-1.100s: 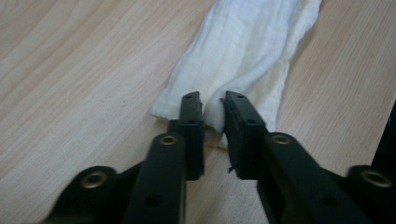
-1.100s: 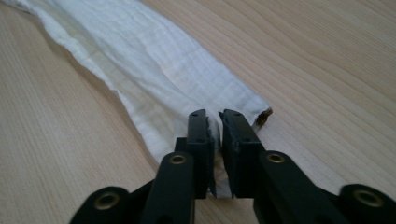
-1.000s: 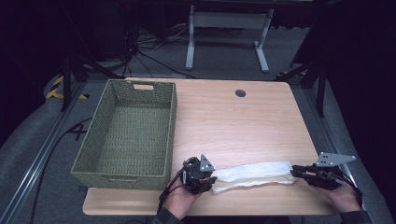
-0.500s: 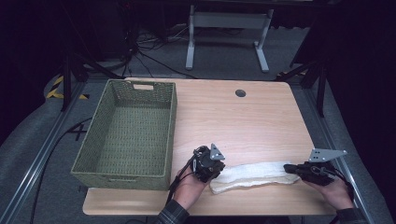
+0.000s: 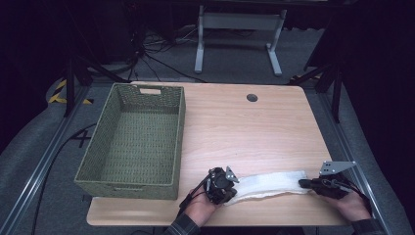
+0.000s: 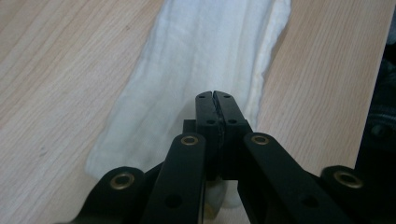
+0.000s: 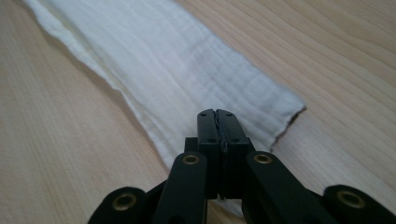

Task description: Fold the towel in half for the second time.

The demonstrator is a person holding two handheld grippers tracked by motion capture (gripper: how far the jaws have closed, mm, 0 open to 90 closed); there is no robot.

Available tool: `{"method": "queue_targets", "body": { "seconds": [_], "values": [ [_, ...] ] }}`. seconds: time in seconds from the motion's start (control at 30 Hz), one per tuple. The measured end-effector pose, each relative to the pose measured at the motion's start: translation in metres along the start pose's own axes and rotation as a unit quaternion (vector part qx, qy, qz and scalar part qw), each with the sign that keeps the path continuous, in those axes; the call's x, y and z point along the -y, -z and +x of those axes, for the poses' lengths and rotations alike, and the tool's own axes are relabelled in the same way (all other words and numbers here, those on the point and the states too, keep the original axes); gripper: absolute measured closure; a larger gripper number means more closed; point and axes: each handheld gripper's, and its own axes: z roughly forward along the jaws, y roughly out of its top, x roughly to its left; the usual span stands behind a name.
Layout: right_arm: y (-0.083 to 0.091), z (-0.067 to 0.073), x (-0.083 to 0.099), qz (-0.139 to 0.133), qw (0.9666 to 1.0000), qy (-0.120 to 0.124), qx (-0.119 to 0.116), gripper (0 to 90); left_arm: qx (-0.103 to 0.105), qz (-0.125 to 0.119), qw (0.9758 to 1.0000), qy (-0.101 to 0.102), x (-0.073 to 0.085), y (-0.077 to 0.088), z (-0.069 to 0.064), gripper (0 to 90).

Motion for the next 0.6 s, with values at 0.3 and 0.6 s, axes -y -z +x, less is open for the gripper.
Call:
{"method": "queue_targets", "body": {
  "seconds": [0.3, 0.6],
  "values": [
    [0.001, -0.001, -0.003, -0.011, 0.9999, -0.004, 0.005, 89.6, 0.009, -0.032, 0.9995, 0.004, -0.003, 0.005, 0.003, 89.5],
    [-0.006, 0.019, -0.025, -0.04, 0.9983, 0.015, -0.04, 89.5, -0.004, -0.053, 0.9982, -0.027, -0.037, 0.008, 0.009, 89.5]
  ]
}}
